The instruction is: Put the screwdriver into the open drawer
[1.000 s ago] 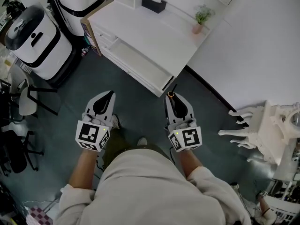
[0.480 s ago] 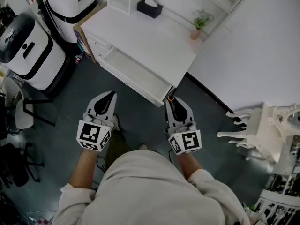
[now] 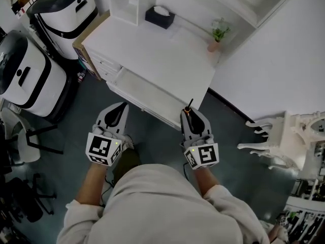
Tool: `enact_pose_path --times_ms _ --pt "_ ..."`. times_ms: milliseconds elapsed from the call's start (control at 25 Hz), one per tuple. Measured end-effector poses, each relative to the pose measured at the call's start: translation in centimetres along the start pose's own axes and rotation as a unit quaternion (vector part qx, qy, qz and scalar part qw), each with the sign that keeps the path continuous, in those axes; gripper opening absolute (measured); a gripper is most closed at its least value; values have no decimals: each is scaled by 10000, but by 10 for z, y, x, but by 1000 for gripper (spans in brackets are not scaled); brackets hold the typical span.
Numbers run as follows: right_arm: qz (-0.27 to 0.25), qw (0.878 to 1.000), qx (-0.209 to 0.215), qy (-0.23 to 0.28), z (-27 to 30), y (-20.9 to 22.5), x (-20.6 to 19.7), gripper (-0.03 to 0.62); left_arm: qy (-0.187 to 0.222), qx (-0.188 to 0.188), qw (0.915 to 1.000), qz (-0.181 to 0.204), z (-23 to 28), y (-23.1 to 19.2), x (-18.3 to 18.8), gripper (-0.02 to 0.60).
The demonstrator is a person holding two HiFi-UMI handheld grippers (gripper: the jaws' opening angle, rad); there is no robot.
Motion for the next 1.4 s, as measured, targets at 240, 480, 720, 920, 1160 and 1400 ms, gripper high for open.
enact_pose_path --times_ms 240,480,720,920,1160,1400 --pt "-19 9992 -386 -132 48 1 8 77 -81 -401 9992 -10 40 -51 6 5" --pt "-89 9977 -656 -171 80 3 14 77 -137 -652 9978 -61 65 -83 7 5" --pt "-263 9975 -576 -324 93 19 14 77 -200 -667 9976 -53 87 -85 6 5" --pt "-456 9964 -267 -656 107 40 -1 77 -251 -509 9984 -55 104 -79 3 5" --pt "-876 9864 235 -1370 136 54 -21 77 -346 -292 9988 -177 116 -77 1 5" --pt "-1091 9728 660 -1935 168 55 -49 77 -433 -104 9987 -232 116 -80 -3 5"
Point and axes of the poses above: the fingertips, and each gripper's own axes: z forward along the fingers, y to its right, x out of its top, the point moved 9 cm from there along -z, backward along the fingers, and after that the axes turned 10 degrees about x, right-handed, at the moved point
